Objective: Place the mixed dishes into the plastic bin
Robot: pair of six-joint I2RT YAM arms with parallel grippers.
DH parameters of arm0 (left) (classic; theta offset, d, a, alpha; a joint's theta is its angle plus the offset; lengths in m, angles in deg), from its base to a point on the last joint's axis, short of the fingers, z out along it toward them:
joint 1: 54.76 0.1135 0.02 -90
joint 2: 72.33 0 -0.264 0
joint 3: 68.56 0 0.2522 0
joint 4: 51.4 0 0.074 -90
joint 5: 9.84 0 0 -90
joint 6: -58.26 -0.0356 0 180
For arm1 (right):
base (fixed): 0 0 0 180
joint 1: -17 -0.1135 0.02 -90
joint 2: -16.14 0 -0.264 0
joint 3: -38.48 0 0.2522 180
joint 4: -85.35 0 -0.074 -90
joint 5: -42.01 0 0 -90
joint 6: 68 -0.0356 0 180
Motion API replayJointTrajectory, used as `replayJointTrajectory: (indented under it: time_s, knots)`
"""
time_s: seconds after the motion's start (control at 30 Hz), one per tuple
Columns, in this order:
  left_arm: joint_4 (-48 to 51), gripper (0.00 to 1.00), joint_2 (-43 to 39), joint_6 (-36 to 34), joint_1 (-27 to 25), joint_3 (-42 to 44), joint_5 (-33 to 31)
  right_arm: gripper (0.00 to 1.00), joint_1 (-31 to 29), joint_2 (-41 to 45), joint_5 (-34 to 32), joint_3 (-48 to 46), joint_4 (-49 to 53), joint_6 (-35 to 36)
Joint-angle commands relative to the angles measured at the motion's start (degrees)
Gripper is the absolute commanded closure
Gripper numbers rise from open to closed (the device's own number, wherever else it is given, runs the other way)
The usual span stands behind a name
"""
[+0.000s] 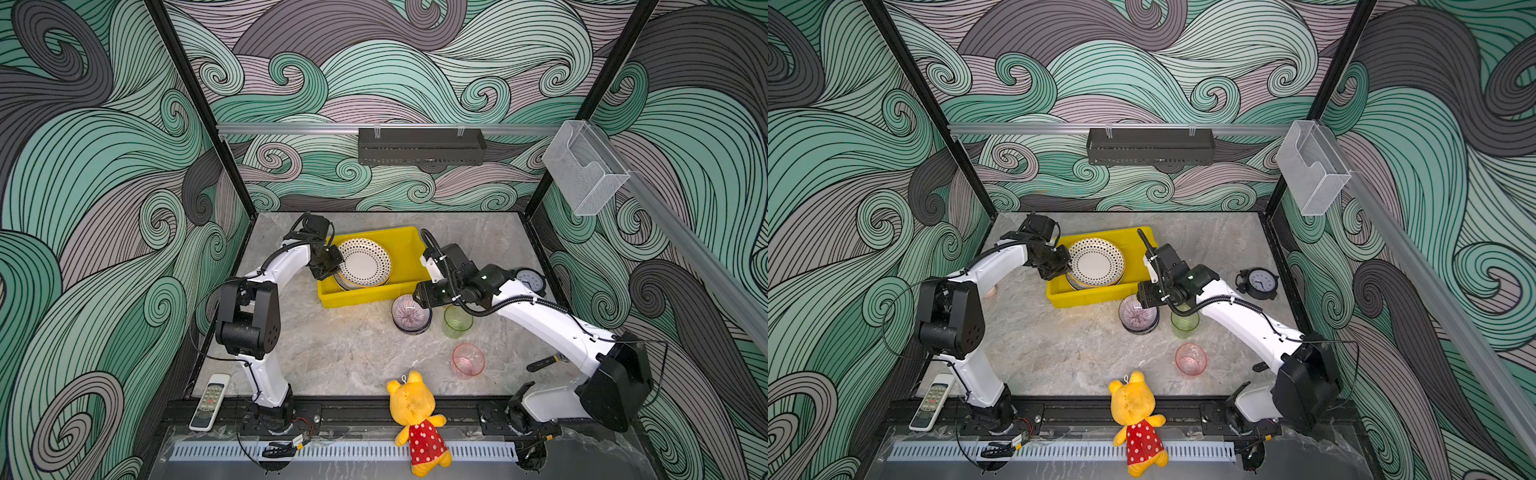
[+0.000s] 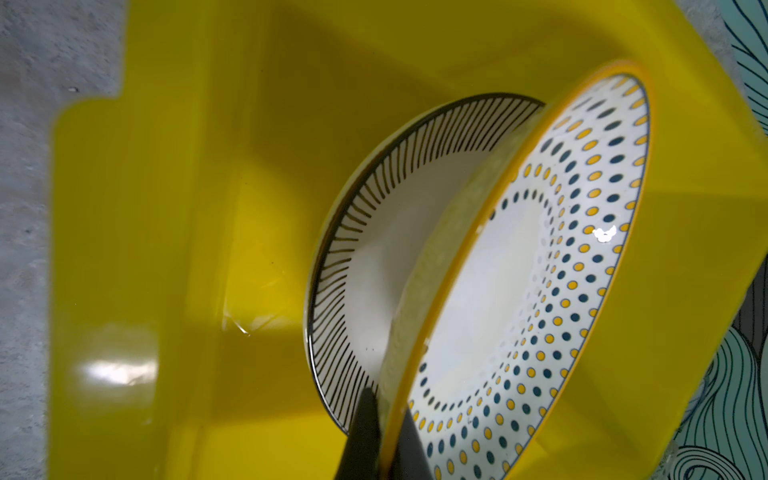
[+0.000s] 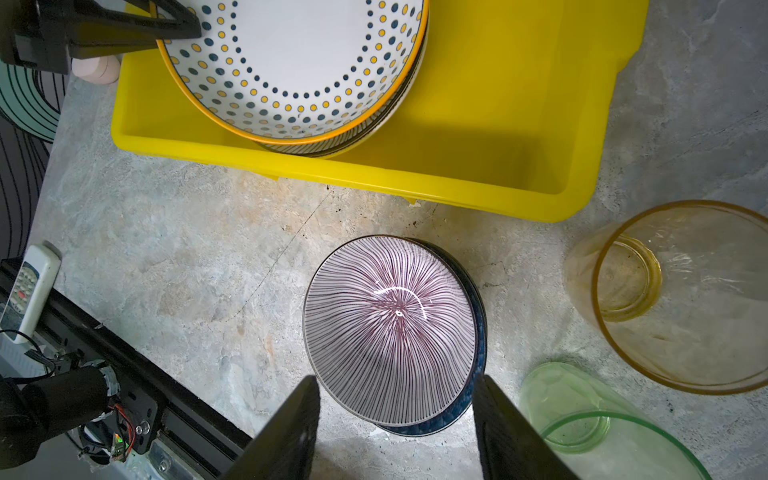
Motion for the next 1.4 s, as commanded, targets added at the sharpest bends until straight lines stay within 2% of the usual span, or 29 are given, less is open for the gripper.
replayJointTrajectory:
  time_s: [0.0, 0.8, 1.37]
  knots:
    - [-3.5, 1.00, -0.4, 0.9, 0.4, -1.3, 1.5, 0.40, -1.0, -0.9, -1.9, 1.8, 1.5, 0.7]
    - [-3.1, 1.00, 0.8, 3.3, 0.4, 1.4, 0.5, 0.41, -4.2, -3.6, -6.8, 3.6, 5.1, 2.3]
    - [-3.1, 0.92, 3.0, 4.4, 0.3, 1.4, 2.0, 0.41, -5.6, -6.0, -8.9, 5.2, 6.6, 3.6]
